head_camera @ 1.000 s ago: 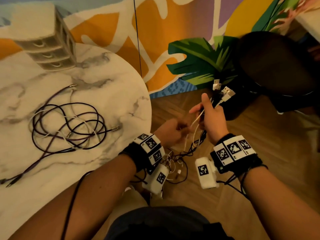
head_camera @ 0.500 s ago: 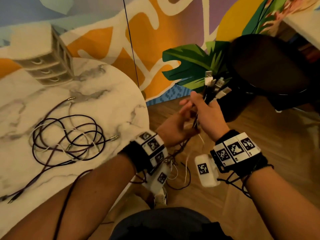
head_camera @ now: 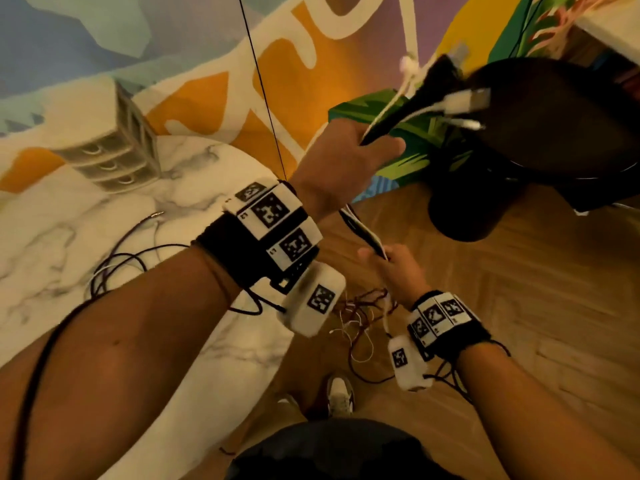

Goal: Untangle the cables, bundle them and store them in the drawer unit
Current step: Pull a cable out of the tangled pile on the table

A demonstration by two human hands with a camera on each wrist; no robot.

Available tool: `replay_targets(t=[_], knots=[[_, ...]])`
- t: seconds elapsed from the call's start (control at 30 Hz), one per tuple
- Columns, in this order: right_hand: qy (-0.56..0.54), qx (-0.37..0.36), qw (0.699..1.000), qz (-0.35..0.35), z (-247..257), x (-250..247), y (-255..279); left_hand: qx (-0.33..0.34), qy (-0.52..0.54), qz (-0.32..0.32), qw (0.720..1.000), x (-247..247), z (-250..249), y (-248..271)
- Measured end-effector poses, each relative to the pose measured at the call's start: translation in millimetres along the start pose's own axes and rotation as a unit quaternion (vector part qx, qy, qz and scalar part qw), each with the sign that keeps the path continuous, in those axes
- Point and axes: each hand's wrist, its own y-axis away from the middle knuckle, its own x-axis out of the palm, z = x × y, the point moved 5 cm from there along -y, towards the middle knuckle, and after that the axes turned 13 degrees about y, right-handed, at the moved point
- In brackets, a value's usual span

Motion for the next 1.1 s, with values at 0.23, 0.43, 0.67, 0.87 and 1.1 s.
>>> replay_targets(t=[0.23,0.43,0.67,0.87,1.1], knots=[[0.062,0.207,0.976,0.002,-95.6,12.6,-4.3,0.176,-0.398,0.001,0.9,-22.4,-54.5,-2.6],[-0.018,0.27,0.961,-0.062,-95.6,5.3,-6.8,0.258,-0.407,0.036,0.875,-10.3,-26.9,11.4],[-0.183,0.11,0.968,-0.134,-24.8,-23.2,-10.1,0.077,-0.364,0.111,0.922,30.5,69.9,15.1],[-0.118,-0.06,0.989,-0.06,52.6,-34.1,10.2,-0.044,-0.194,0.079,0.977,35.1,87.5,-2.8],[-0.136,0.007,0.99,-0.04,5.4,4.9,-10.1,0.06,-0.22,0.031,0.973,18.4,52.8,-11.6]])
